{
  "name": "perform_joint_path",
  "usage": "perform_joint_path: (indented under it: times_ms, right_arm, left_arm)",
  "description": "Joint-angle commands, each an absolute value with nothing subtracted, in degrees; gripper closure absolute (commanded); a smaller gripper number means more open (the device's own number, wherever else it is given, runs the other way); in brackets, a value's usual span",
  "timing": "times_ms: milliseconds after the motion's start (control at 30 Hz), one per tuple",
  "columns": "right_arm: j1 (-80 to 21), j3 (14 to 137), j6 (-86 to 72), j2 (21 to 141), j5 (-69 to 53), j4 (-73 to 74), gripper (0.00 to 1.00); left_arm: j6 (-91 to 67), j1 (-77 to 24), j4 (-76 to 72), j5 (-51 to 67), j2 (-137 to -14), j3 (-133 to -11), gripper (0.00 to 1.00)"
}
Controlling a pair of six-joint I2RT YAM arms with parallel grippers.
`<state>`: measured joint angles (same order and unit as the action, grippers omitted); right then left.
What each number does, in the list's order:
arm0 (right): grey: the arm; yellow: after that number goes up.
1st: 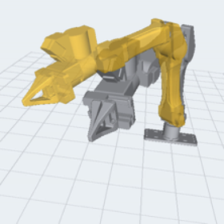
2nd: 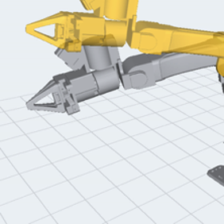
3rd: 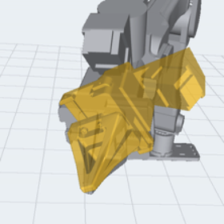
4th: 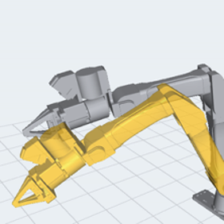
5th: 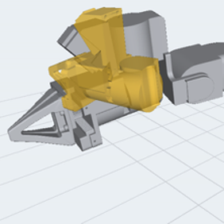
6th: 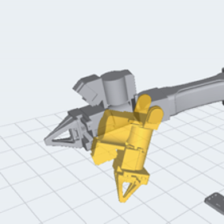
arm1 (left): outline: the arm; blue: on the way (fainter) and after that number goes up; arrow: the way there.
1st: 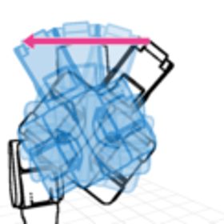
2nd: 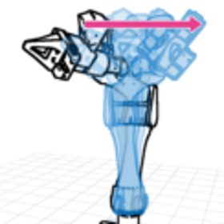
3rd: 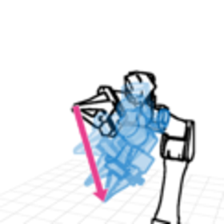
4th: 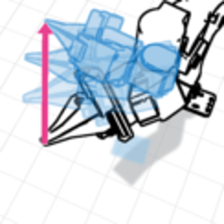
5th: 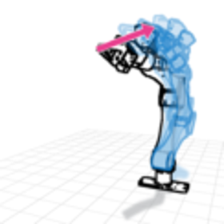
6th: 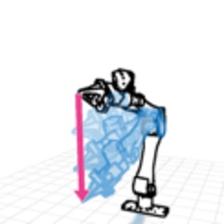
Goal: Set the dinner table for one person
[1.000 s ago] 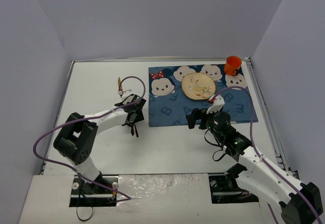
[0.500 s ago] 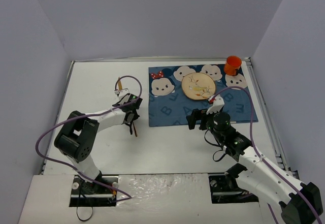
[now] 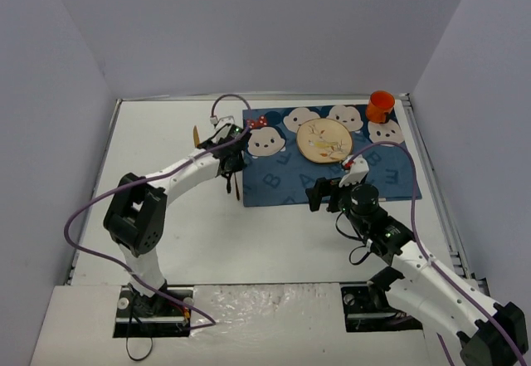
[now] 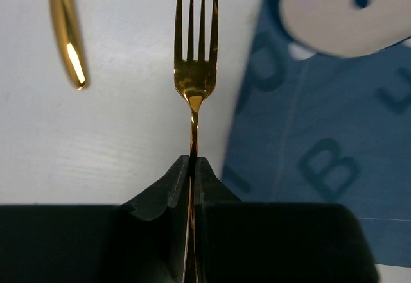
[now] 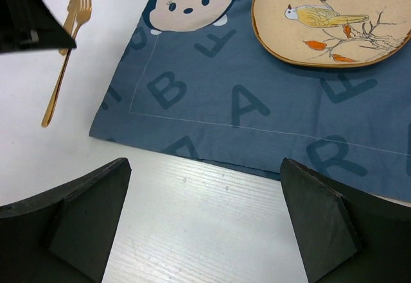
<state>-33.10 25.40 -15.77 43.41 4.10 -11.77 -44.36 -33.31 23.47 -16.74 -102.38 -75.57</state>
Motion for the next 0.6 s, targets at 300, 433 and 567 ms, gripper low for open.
perform_joint_path:
  times_ms: [300,433,567]
  right_arm:
    - [-33.4,29.44,-15.28,42.89,8.34,-12.49,0.01]
    - [-33.4,29.44,-15.38,42.98,8.47,-12.1,0.01]
    - [-33.45,29.36,-15.15,42.61,8.54,-11.5,0.01]
  left_arm:
    - [-38.74,-38.65,28.72,-14.61,-120.54,-105.48,1.0]
    - [-38.91,-39.58,28.33,-14.71,-125.35,-111.46,1.0]
    - [-39.6,-40.04,28.39,-14.43,-128.82,-115.33,1.0]
